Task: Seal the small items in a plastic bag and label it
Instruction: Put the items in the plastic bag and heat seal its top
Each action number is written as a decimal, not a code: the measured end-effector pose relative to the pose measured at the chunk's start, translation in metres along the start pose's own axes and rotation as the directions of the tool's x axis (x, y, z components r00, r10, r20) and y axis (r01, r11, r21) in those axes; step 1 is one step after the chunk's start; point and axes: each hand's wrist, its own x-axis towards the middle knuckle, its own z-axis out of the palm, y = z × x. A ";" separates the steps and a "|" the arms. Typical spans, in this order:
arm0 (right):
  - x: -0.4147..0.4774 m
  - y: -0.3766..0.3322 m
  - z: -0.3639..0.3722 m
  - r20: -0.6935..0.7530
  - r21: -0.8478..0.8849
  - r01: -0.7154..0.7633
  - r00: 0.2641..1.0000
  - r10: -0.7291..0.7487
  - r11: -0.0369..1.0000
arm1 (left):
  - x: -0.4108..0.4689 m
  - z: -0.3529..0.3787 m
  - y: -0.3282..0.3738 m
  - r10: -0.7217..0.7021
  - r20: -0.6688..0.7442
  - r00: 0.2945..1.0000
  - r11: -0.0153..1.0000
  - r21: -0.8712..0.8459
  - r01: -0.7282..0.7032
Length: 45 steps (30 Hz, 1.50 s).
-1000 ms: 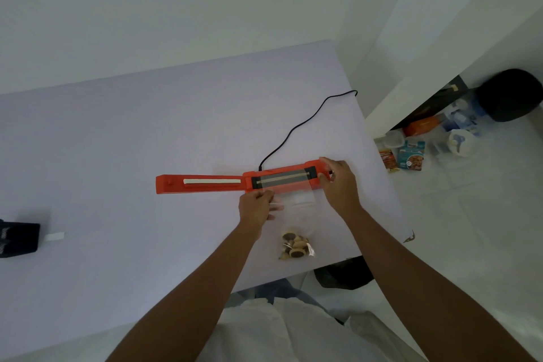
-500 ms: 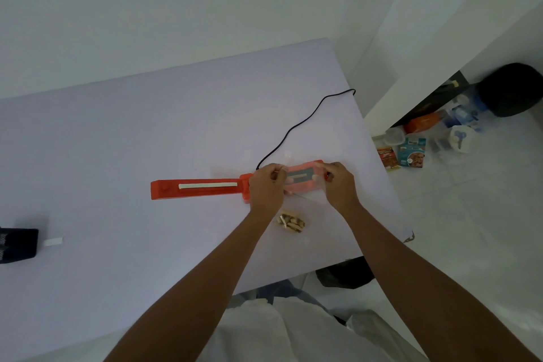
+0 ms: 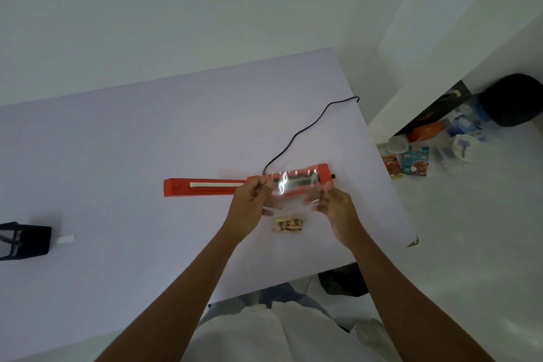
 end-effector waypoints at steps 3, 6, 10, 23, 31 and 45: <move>-0.008 -0.005 0.022 0.059 -0.119 0.089 0.995 -0.082 0.989 | -0.017 -0.021 0.001 0.025 -0.007 1.000 0.999 -0.042 -0.025; -0.014 -0.009 0.049 0.155 -0.183 0.122 0.983 -0.094 0.976 | -0.037 -0.048 0.002 0.040 -0.021 0.999 0.996 -0.075 -0.041; -0.021 -0.006 0.096 0.250 -0.243 0.109 0.967 -0.046 0.964 | -0.065 -0.095 0.002 0.051 -0.047 0.998 0.995 -0.078 -0.055; -0.021 0.067 0.308 0.346 -0.401 0.013 0.928 0.138 0.916 | -0.136 -0.296 -0.026 0.049 -0.182 0.982 0.980 -0.178 -0.082; -0.010 0.089 0.375 0.255 -0.372 -0.119 0.941 0.224 0.921 | -0.121 -0.377 -0.085 -0.016 -0.056 0.998 0.992 0.122 0.023; 0.037 0.106 0.383 -0.017 -0.431 -0.299 0.946 0.324 0.851 | -0.063 -0.375 -0.138 -0.310 -0.160 0.937 0.938 0.110 0.329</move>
